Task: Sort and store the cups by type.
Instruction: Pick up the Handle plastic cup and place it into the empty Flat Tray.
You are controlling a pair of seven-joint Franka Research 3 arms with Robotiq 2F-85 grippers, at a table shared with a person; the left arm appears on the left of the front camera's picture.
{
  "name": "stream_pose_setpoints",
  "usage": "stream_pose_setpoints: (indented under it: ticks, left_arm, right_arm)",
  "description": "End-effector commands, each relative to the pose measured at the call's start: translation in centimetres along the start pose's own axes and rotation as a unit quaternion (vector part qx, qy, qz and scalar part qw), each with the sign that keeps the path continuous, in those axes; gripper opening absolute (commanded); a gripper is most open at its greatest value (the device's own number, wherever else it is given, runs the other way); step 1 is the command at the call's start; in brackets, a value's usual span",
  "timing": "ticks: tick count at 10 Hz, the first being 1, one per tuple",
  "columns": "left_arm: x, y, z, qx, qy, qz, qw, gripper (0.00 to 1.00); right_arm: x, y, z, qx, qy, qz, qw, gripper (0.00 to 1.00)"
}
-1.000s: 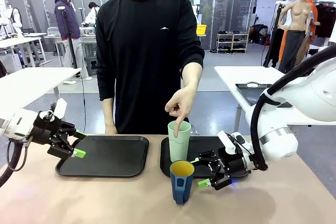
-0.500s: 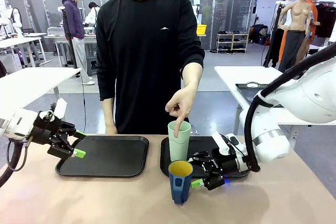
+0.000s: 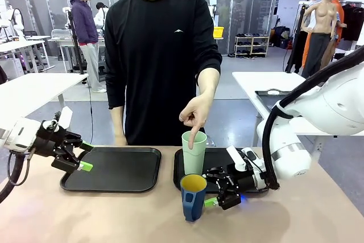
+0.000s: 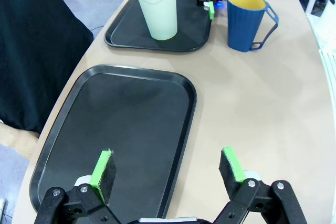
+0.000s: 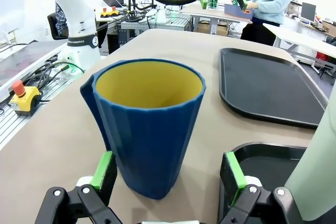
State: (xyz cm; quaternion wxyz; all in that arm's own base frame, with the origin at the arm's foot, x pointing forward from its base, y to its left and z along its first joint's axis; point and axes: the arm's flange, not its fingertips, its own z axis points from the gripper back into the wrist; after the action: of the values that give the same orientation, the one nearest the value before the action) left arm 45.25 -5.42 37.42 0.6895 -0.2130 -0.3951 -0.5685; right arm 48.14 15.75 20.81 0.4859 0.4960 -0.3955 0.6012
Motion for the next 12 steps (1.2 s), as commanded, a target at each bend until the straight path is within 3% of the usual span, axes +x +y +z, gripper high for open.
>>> stream_pose_setpoints:
  ticks: [1, 12]
  left_arm:
    - [0.0, -0.1, -0.2, 0.008, -0.012, -0.007, 1.000, 1.00]
    - [0.0, -0.1, -0.2, 0.008, -0.012, -0.007, 1.000, 1.00]
  right_arm:
    - [0.1, 1.3, -0.5, -0.013, -0.001, 0.011, 1.000, 1.00]
    - [0.1, 4.2, -2.6, -0.084, -0.002, -0.008, 0.996, 1.00]
